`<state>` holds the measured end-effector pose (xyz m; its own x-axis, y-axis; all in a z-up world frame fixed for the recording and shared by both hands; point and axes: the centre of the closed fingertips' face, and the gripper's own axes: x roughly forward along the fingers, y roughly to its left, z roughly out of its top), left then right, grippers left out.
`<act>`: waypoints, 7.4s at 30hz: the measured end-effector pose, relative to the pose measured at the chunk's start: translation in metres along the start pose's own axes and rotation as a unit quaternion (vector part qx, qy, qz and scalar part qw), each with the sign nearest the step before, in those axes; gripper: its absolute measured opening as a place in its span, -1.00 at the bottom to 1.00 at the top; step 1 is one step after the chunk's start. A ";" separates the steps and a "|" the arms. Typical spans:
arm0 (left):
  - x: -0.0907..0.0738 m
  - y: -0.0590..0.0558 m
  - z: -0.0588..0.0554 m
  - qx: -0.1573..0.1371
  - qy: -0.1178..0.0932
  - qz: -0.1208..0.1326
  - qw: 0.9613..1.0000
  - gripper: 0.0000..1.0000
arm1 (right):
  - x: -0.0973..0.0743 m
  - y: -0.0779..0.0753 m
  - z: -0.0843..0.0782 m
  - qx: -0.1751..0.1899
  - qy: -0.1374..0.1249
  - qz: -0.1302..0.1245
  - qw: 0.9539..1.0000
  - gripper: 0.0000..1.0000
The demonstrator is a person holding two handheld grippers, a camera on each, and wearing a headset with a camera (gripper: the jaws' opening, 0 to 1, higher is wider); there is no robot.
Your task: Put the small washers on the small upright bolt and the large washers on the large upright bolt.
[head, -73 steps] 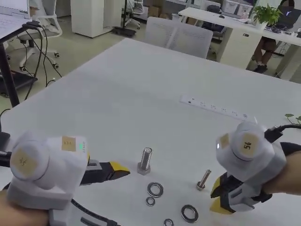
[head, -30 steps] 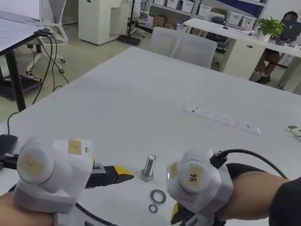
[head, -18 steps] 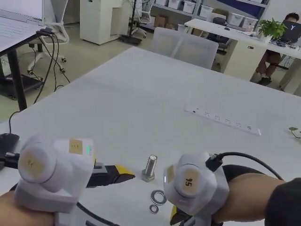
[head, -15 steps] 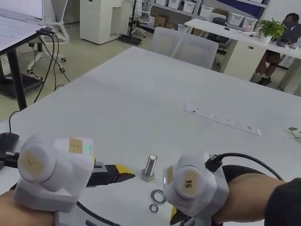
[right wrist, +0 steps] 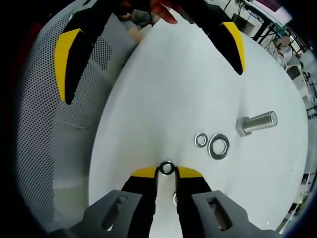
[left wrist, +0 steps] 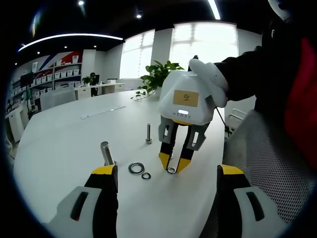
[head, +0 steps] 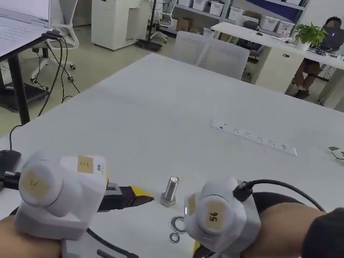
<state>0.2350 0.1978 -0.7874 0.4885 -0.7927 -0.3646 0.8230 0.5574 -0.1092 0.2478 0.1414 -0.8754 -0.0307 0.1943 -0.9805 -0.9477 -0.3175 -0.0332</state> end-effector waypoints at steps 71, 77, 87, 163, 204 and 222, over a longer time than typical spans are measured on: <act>0.002 0.000 -0.005 -0.001 0.011 -0.006 1.000 0.63 | -0.039 -0.021 -0.025 0.080 -0.041 -0.036 0.995 -0.72; 0.002 -0.001 -0.005 -0.001 0.012 -0.006 1.000 0.63 | -0.047 -0.028 -0.038 0.089 -0.034 -0.047 0.994 -0.72; 0.003 -0.001 -0.006 -0.002 0.013 -0.006 1.000 0.63 | -0.065 -0.041 -0.054 0.100 -0.025 -0.064 0.993 -0.72; 0.001 0.002 -0.015 -0.017 0.022 0.002 1.000 0.62 | -0.041 -0.089 -0.076 0.100 -0.005 -0.061 0.993 -0.72; 0.001 0.001 -0.017 -0.020 0.025 0.000 0.999 0.60 | -0.033 -0.086 -0.084 0.107 -0.003 -0.057 0.993 -0.66; 0.002 0.001 -0.014 -0.013 0.023 -0.001 1.000 0.60 | -0.042 -0.071 -0.092 0.127 -0.005 -0.064 0.990 -0.66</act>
<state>0.2332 0.2005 -0.8008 0.4727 -0.7823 -0.4057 0.8157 0.5626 -0.1345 0.3459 0.0702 -0.8494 0.0925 0.2274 -0.9694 -0.9933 -0.0474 -0.1059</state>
